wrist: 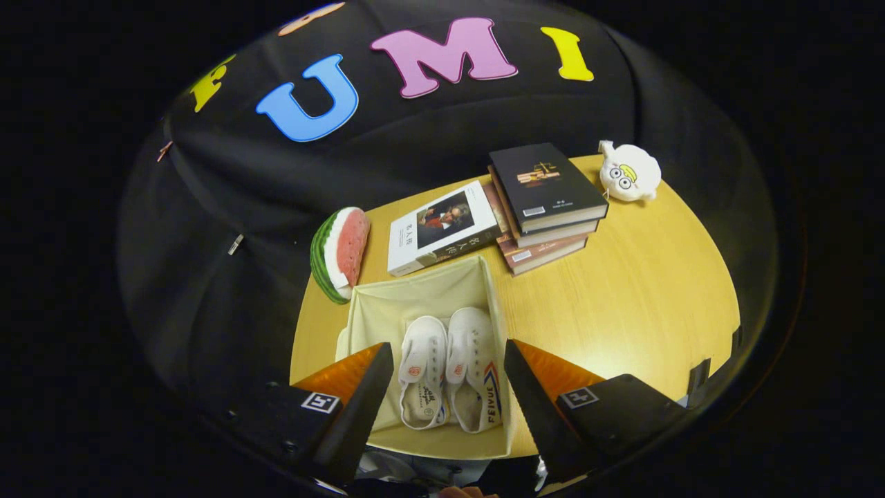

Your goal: Open the storage box then place both shoes into the box .Put the left shoe in first, then the right shoe, with the right side of both shoes facing outward in a uniform manner.

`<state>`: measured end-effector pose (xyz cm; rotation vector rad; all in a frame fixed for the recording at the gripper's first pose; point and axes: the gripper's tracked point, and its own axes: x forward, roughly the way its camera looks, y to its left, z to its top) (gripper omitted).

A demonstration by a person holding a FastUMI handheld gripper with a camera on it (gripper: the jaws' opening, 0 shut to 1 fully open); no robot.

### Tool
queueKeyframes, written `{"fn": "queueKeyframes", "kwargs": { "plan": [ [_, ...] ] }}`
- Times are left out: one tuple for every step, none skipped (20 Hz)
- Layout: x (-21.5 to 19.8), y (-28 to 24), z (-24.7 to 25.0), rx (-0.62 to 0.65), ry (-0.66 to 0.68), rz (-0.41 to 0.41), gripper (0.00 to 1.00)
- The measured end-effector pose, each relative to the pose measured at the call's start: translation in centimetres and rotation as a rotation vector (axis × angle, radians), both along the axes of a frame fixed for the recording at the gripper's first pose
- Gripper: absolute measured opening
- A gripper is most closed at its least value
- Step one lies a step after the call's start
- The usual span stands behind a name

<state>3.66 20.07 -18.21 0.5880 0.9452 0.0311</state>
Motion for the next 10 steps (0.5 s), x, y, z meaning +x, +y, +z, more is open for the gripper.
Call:
{"fn": "queueKeyframes", "kwargs": {
  "plan": [
    [0.0, -1.2, 0.6, -0.019, -0.034, -0.008, 0.99],
    [0.1, -2.5, 1.2, -0.042, -0.071, -0.016, 0.99],
    [0.1, -3.9, 1.6, -0.075, -0.108, -0.022, 0.99],
    [0.3, -5.5, 2.0, -0.116, -0.144, -0.026, 0.99],
    [0.3, -7.0, 2.4, -0.158, -0.172, -0.033, 0.99],
    [0.3, -8.5, 2.9, -0.197, -0.199, -0.046, 0.99],
    [0.3, -10.0, 3.4, -0.234, -0.227, -0.062, 0.99],
    [0.2, -11.4, 4.0, -0.272, -0.251, -0.076, 0.99],
    [1.0, -13.1, 4.5, -0.309, -0.272, -0.088, 0.99],
    [0.9, -14.5, 4.9, -0.35, -0.29, -0.099, 0.99]
  ]
}}
